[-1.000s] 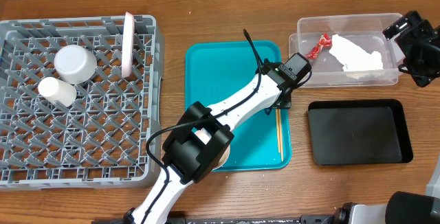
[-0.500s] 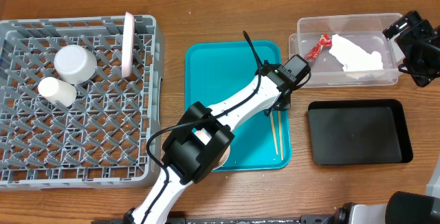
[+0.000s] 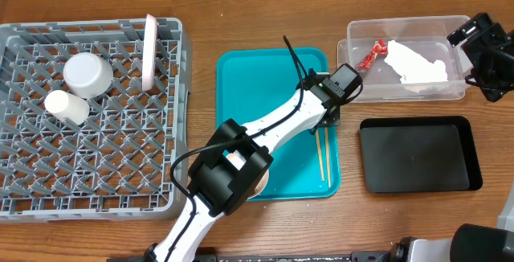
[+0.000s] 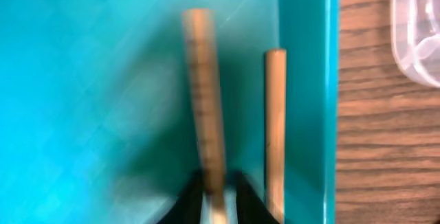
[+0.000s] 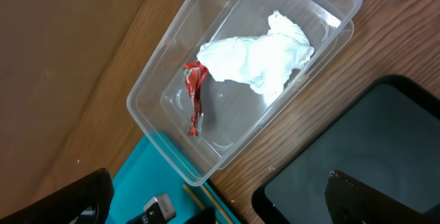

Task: Sort waste into correct bins and load items into the dishwasher
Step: 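Reach the left gripper to the chopsticks on the tray and grasp them, then lift the chopsticks and carry them to the dish rack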

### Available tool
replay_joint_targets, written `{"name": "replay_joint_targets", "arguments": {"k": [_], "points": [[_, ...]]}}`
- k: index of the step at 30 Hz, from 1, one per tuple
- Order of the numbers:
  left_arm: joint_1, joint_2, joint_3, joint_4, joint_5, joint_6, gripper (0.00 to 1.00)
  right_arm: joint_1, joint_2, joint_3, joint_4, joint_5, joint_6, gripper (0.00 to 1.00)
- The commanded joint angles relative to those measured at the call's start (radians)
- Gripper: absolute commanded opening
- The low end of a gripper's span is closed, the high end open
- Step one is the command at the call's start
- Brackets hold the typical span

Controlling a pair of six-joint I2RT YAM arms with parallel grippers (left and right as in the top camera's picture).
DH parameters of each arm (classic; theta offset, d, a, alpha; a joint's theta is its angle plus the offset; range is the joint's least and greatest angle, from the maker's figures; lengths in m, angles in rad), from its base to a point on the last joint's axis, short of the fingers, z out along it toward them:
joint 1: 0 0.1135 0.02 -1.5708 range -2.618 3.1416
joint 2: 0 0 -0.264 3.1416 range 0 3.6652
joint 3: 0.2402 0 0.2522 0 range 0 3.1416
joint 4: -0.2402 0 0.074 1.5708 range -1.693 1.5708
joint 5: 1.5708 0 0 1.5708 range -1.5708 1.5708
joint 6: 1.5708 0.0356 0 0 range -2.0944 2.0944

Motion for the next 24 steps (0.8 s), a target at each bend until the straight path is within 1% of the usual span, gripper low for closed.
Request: {"name": "replay_joint_targets", "arguments": {"k": [1, 7, 9, 11, 17, 18, 19, 22, 24], "points": [[-0.006, 0.057, -0.063, 0.004, 0.025, -0.001, 0.04, -0.003, 0.001, 0.011, 0.005, 0.01, 0.003, 1.0], [-0.006, 0.056, -0.061, -0.004, 0.023, 0.008, 0.04, -0.003, 0.001, 0.011, 0.005, 0.01, 0.003, 1.0], [-0.005, 0.048, -0.048, -0.017, 0.024, 0.039, 0.04, -0.003, 0.001, 0.011, 0.005, 0.01, 0.003, 1.0], [0.003, 0.023, -0.004, -0.065, 0.023, 0.067, 0.04, -0.003, 0.001, 0.011, 0.005, 0.01, 0.003, 1.0], [0.046, -0.093, 0.184, -0.27, 0.022, 0.189, 0.04, -0.003, 0.001, 0.011, 0.005, 0.01, 0.003, 1.0], [0.058, -0.12, 0.218, -0.316, 0.018, 0.205, 0.04, -0.003, 0.001, 0.011, 0.006, 0.01, 0.003, 1.0], [0.085, -0.172, 0.271, -0.406, -0.015, 0.209, 0.04, -0.003, 0.001, 0.011, 0.005, 0.01, 0.003, 1.0], [0.138, -0.259, 0.312, -0.521, -0.096, 0.216, 0.04, -0.003, 0.001, 0.011, 0.006, 0.01, 0.003, 1.0], [0.185, -0.322, 0.314, -0.558, -0.106, 0.244, 0.04, -0.003, 0.001, 0.011, 0.005, 0.01, 0.003, 1.0]]}}
